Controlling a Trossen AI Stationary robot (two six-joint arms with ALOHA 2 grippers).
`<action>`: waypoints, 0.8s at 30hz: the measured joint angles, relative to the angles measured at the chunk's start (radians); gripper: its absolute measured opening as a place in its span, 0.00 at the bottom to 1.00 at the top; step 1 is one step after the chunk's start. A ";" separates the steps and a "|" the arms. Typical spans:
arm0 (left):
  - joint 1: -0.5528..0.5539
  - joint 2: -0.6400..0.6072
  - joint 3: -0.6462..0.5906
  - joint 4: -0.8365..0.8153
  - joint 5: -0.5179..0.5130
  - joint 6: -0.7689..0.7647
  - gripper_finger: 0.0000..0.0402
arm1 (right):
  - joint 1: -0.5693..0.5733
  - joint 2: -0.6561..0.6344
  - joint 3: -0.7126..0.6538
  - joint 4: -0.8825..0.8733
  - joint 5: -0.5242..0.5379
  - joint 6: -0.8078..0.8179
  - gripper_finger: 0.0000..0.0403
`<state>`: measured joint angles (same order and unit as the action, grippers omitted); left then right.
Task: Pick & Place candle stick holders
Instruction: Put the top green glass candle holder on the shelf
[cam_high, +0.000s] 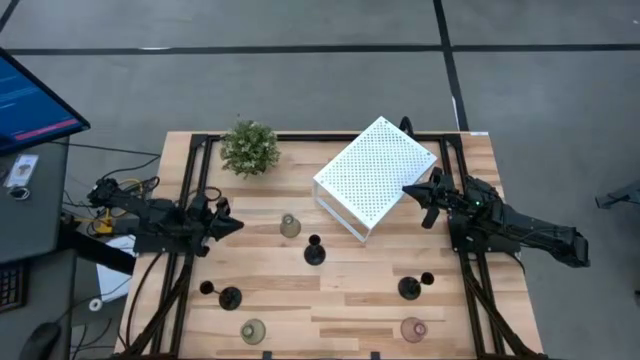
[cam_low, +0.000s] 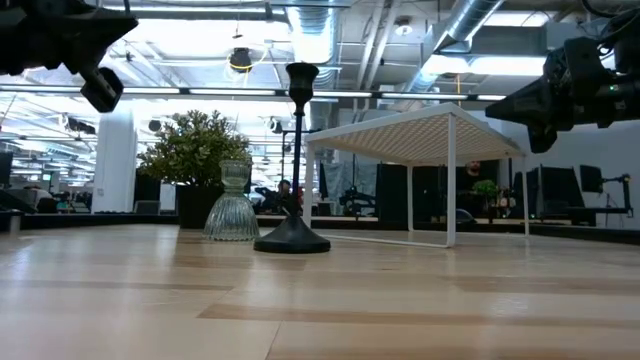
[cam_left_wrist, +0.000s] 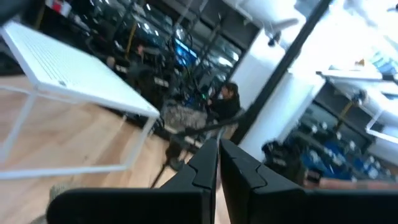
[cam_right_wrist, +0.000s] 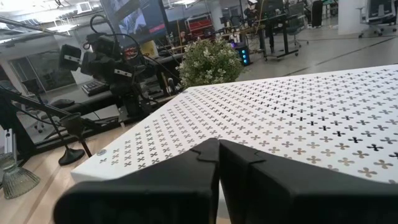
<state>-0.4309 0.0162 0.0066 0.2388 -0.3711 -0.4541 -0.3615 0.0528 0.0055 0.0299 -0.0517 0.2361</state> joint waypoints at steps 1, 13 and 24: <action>0.000 0.000 0.000 0.021 -0.008 0.000 0.04 | 0.000 0.000 0.000 0.000 0.000 0.000 0.00; 0.000 0.026 0.034 0.299 -0.055 -0.016 0.04 | 0.000 0.000 0.000 0.001 0.000 0.000 0.00; 0.000 0.377 0.277 0.297 -0.062 0.013 0.01 | 0.001 0.000 0.024 0.009 0.023 0.855 0.00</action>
<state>-0.4309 0.3933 0.2835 0.5358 -0.4328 -0.4409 -0.3603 0.0525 0.0290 0.0387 -0.0288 1.0909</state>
